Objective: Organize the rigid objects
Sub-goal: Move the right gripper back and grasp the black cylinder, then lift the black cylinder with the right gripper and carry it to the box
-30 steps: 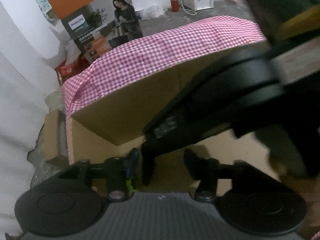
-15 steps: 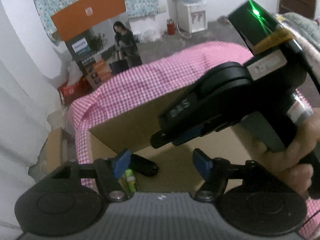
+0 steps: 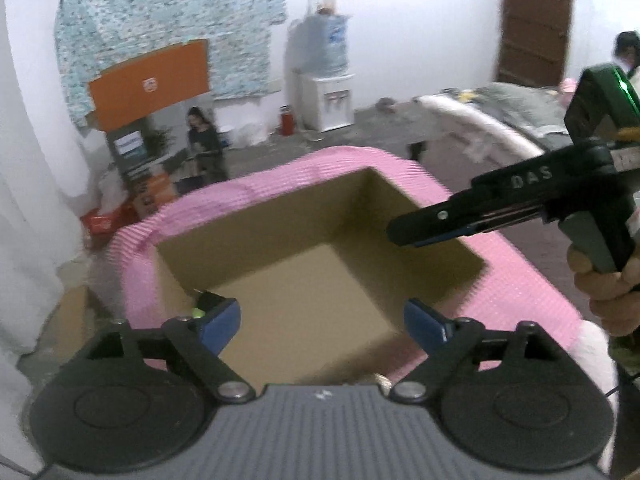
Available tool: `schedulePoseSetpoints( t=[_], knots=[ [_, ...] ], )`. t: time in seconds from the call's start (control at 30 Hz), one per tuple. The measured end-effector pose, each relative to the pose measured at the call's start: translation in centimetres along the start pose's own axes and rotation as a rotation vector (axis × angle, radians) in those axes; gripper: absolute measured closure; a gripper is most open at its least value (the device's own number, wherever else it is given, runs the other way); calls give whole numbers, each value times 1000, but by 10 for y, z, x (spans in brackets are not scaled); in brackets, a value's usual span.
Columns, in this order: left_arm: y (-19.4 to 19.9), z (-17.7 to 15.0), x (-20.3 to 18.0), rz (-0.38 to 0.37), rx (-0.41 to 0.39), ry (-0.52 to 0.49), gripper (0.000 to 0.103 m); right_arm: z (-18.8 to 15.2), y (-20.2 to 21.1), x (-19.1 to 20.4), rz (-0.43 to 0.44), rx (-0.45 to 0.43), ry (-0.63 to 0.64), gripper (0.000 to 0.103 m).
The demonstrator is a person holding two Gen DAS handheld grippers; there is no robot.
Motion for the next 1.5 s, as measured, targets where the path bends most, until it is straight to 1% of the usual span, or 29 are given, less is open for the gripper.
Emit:
schedulePoseSetpoints(
  t=[0.07,0.17,0.23,0.33,0.4,0.47,0.53,0.57,0.6,0.63,0.67,0.73,0.77,0.8,0.87,0.93,1.03,1.1,1.13,1.17,1.27,1.4,1.5],
  knots=[
    [-1,-17,-18,-33,-12,-8,11,-28,21,-4,-31,-29,11,65],
    [-15,-41,-45,-79,-9,-13,11,-67,32,-20,-100,-41,11,63],
    [-30,-55,-66,-104,-18,-30,11,-90,30,-33,-153,-33,-2,63],
    [-56,-75,-94,-111,-7,-67,15,-117,16,-55,-245,-6,-21,63],
    [-71,-90,-111,-98,7,-99,22,-129,1,-67,-288,16,-28,63],
    [-87,-97,-124,-77,25,-140,42,-136,-12,-78,-304,44,-44,63],
    [-99,-100,-133,-52,27,-177,47,-136,-25,-83,-316,63,-52,63],
    [-104,-101,-134,-41,25,-187,53,-136,-29,-85,-324,71,-47,64],
    [-110,-102,-136,-28,31,-195,57,-135,-33,-86,-334,74,-42,65],
    [-114,-103,-136,-25,37,-198,64,-135,-38,-86,-347,78,-34,65],
    [-117,-104,-137,-31,42,-195,69,-133,-45,-87,-358,86,-26,66],
    [-122,-107,-140,-54,56,-178,73,-133,-57,-89,-373,106,-14,67],
    [-124,-107,-140,-63,61,-173,74,-133,-63,-90,-387,119,-3,72],
    [-125,-108,-140,-68,64,-170,75,-132,-67,-92,-399,132,5,73],
    [-127,-109,-141,-74,66,-170,75,-134,-73,-91,-393,143,12,76],
    [-129,-110,-143,-86,70,-167,75,-136,-72,-89,-404,143,23,79],
    [-129,-109,-145,-110,74,-159,72,-138,-64,-93,-395,134,-9,81],
    [-130,-108,-147,-129,80,-157,63,-141,-55,-97,-384,121,-43,81],
    [-131,-108,-148,-141,83,-153,56,-142,-52,-100,-377,113,-64,81],
    [-131,-107,-148,-150,85,-149,51,-143,-48,-103,-370,106,-82,81],
    [-133,-104,-153,-176,95,-144,48,-150,-39,-110,-339,91,-143,81],
    [-137,-103,-159,-178,105,-153,48,-159,-32,-116,-293,86,-211,81],
    [-141,-104,-162,-173,117,-167,54,-166,-30,-115,-272,95,-232,81]
  ],
)
Point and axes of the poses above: each gripper's, at about its wrist camera, not at the fingertips, and y roughly against the way its jaws point, x to its left, z to its top, the point moved 5 cm from there along -y, roughly the way its jaws point, and after that the axes turned 10 degrees about x, right-handed, at the moved point
